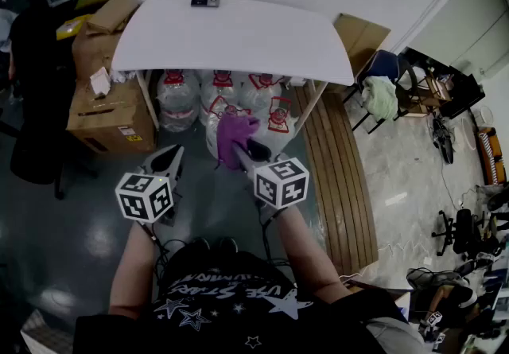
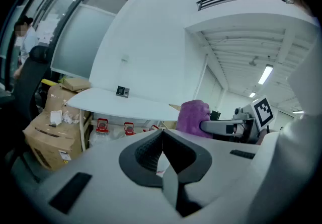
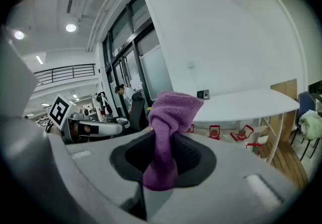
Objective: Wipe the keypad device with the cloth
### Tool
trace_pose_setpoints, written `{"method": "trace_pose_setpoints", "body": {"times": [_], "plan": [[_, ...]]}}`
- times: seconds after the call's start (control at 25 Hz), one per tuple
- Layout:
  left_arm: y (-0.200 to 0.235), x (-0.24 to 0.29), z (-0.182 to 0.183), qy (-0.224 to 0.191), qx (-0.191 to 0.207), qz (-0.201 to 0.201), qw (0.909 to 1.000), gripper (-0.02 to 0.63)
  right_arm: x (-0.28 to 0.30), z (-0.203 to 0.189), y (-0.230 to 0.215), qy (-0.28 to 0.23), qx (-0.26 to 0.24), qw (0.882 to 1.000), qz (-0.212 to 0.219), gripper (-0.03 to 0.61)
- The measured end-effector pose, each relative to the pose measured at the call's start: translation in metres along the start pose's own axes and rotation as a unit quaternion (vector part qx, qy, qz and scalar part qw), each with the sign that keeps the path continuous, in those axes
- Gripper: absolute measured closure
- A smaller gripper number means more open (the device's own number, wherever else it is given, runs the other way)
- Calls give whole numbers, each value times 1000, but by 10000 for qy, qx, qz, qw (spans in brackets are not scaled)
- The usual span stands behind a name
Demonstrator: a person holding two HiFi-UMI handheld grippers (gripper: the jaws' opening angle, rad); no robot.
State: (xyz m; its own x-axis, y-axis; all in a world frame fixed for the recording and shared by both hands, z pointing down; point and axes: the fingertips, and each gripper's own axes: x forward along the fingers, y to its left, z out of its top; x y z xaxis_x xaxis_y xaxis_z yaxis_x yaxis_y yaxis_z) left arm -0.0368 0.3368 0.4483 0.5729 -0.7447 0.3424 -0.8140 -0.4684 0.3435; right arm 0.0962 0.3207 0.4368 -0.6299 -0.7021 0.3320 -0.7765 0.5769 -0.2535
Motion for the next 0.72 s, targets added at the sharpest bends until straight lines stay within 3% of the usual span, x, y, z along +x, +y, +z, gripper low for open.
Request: {"method": "trace_pose_setpoints", "body": {"times": [0.72], "plan": [[-34,10,-22,78,14,38,10000,606,-32,-18,-8,109,-252,9996,61,486]]}}
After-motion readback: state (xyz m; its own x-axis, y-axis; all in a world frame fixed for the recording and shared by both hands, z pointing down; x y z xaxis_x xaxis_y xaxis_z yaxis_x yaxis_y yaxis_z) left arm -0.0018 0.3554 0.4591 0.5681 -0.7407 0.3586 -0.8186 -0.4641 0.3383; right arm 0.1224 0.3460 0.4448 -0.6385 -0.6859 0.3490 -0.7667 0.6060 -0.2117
